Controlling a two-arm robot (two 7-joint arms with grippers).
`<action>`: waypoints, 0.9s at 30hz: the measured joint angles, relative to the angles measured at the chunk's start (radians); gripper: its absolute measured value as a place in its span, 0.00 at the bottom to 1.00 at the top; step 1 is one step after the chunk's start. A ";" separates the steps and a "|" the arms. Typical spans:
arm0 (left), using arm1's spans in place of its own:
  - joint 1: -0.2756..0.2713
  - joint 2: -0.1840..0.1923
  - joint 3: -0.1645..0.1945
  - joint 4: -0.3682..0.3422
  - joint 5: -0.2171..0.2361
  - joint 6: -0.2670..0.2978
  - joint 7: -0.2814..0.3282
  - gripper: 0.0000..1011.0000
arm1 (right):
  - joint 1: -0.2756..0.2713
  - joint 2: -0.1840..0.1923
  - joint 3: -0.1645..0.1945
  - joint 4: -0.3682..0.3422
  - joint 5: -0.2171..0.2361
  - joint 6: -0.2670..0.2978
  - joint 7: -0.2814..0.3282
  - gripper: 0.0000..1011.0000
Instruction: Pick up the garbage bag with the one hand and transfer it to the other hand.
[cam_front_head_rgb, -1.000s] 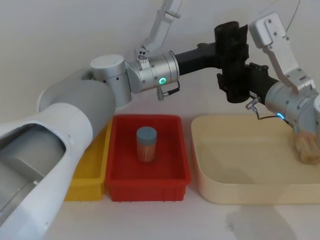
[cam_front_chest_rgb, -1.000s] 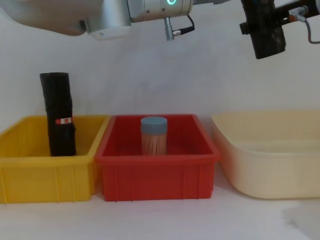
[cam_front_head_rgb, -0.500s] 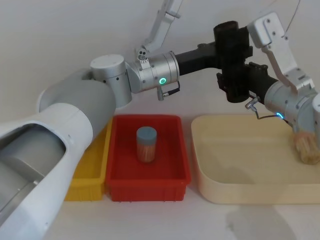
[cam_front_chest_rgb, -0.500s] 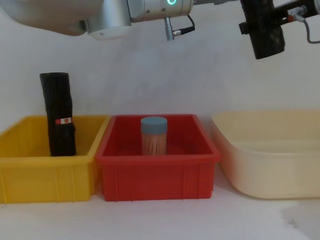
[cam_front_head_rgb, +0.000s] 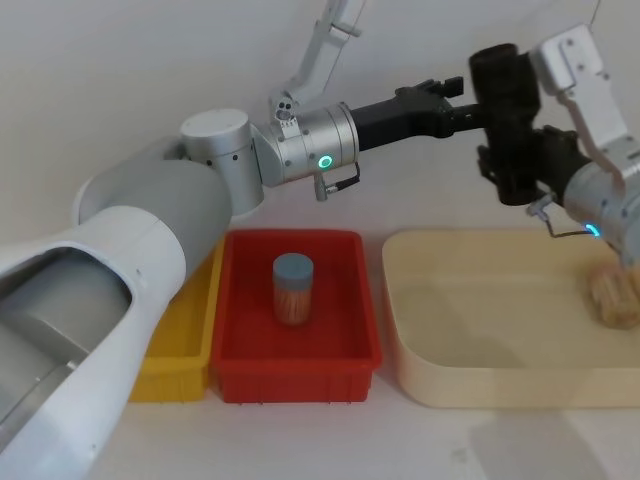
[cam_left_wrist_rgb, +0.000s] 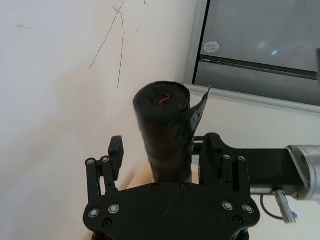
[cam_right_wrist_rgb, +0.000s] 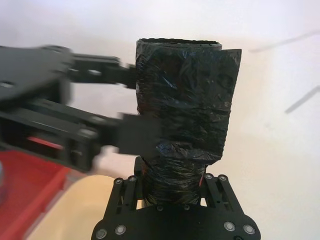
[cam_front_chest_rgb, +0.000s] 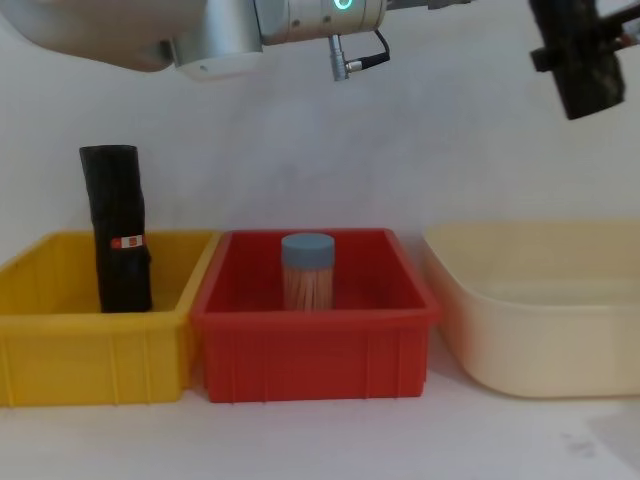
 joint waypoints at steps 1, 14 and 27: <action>0.000 0.000 0.000 0.000 0.000 0.000 0.000 0.99 | -0.002 0.000 0.005 0.000 -0.001 0.002 -0.004 0.56; 0.000 0.000 0.000 0.000 0.000 0.000 0.000 0.99 | -0.041 -0.013 0.128 0.029 0.010 0.036 -0.098 0.64; 0.000 0.000 0.000 0.000 0.000 0.000 0.000 0.99 | -0.058 -0.024 0.198 0.059 0.025 0.045 -0.140 0.99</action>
